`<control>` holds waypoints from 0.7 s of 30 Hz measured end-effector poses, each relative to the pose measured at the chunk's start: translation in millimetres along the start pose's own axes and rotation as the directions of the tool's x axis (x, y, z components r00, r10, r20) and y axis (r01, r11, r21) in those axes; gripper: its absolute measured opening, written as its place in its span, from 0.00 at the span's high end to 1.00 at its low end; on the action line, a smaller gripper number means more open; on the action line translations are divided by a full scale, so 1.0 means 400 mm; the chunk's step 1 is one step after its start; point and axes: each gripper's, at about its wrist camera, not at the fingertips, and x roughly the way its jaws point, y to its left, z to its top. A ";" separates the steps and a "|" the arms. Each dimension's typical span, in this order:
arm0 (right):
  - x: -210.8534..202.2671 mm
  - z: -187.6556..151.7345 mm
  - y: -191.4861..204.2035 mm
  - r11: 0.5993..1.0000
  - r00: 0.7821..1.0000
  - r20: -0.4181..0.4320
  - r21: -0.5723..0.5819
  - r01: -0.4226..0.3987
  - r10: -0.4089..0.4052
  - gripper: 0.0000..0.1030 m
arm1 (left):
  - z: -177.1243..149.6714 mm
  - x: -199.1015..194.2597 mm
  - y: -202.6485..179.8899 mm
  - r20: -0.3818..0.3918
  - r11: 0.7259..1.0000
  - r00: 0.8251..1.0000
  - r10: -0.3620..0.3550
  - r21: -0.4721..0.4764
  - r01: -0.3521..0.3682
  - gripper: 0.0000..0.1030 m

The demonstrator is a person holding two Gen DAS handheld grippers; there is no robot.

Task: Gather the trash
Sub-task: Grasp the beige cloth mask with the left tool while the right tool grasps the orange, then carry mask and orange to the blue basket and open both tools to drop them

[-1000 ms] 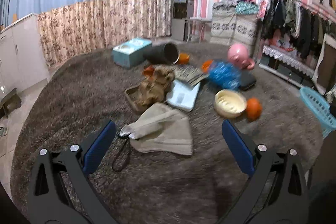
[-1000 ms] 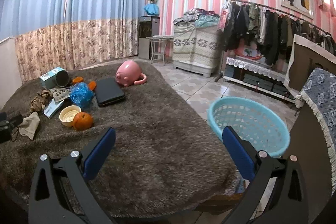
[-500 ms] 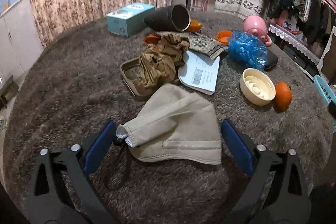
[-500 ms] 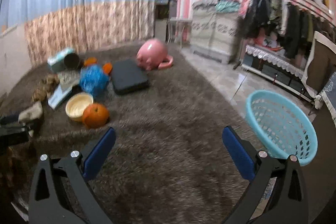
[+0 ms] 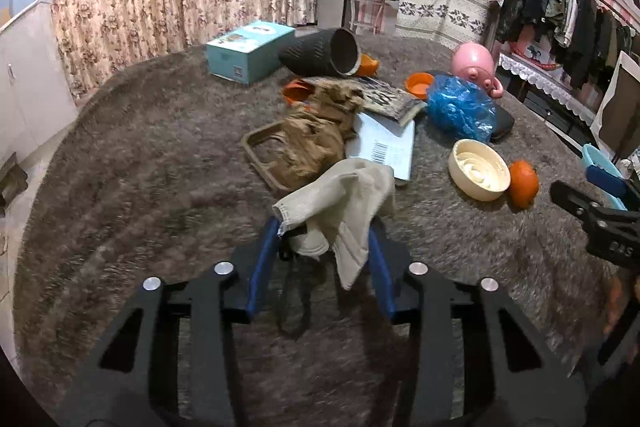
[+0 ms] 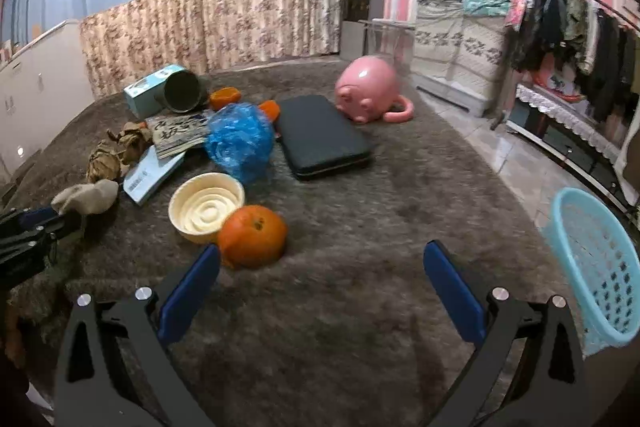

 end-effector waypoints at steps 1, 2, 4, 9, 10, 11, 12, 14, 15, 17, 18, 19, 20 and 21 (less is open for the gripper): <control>0.012 0.003 0.010 1.000 1.000 -0.006 -0.012 -0.003 0.003 0.08 | 0.000 -0.003 0.008 0.002 1.000 1.000 0.001 -0.005 -0.001 0.64; 0.024 0.006 0.020 1.000 1.000 -0.010 -0.024 -0.008 0.007 0.15 | 0.000 -0.006 0.016 0.004 1.000 1.000 0.001 -0.009 -0.001 0.65; 0.047 0.011 0.035 0.999 0.999 -0.030 -0.037 -0.030 0.029 0.24 | 0.002 -0.011 0.025 0.010 1.000 1.000 0.002 -0.013 -0.002 0.65; 0.084 0.015 0.053 0.990 0.989 -0.070 -0.035 -0.135 0.133 0.52 | 0.008 -0.021 0.024 0.029 1.000 1.000 -0.004 -0.001 0.004 0.66; 0.090 0.014 0.054 0.986 0.984 -0.079 -0.030 -0.164 0.161 0.55 | 0.011 -0.026 0.018 0.034 1.000 0.999 -0.005 0.004 0.005 0.67; 0.091 0.014 0.052 0.982 0.979 -0.083 -0.020 -0.189 0.187 0.57 | 0.012 -0.030 0.012 0.038 1.000 0.999 -0.007 0.008 0.007 0.68; 0.086 0.014 0.048 0.980 0.978 -0.076 -0.015 -0.198 0.196 0.62 | 0.013 -0.034 0.010 0.042 1.000 0.999 -0.010 0.012 0.009 0.68; 0.066 0.013 0.035 0.978 0.977 -0.059 -0.005 -0.207 0.207 0.64 | 0.020 -0.046 -0.006 0.057 1.000 0.998 -0.017 0.022 0.016 0.68; 0.053 0.014 0.026 0.979 0.978 -0.047 -0.001 -0.202 0.202 0.66 | 0.024 -0.052 -0.015 0.066 0.999 0.998 -0.022 0.029 0.020 0.68; 0.025 0.021 0.000 0.984 0.984 -0.017 0.006 -0.177 0.177 0.67 | 0.036 -0.060 -0.043 0.080 0.998 0.996 -0.032 0.048 0.028 0.68; 0.004 0.026 -0.022 0.987 0.987 0.006 0.017 -0.158 0.158 0.67 | 0.045 -0.062 -0.061 0.086 0.998 0.996 -0.037 0.059 0.032 0.68; -0.011 0.030 -0.040 0.989 0.989 0.021 0.027 -0.144 0.144 0.67 | 0.052 -0.064 -0.074 0.091 0.997 0.995 -0.043 0.066 0.037 0.68; -0.033 0.037 -0.068 0.991 0.992 0.043 0.042 -0.125 0.123 0.67 | 0.063 -0.066 -0.097 0.101 0.996 0.993 -0.055 0.078 0.047 0.68; -0.057 0.044 -0.099 0.994 0.994 0.062 0.055 -0.098 0.095 0.67 | 0.072 -0.068 -0.118 0.110 0.995 0.992 -0.066 0.087 0.056 0.68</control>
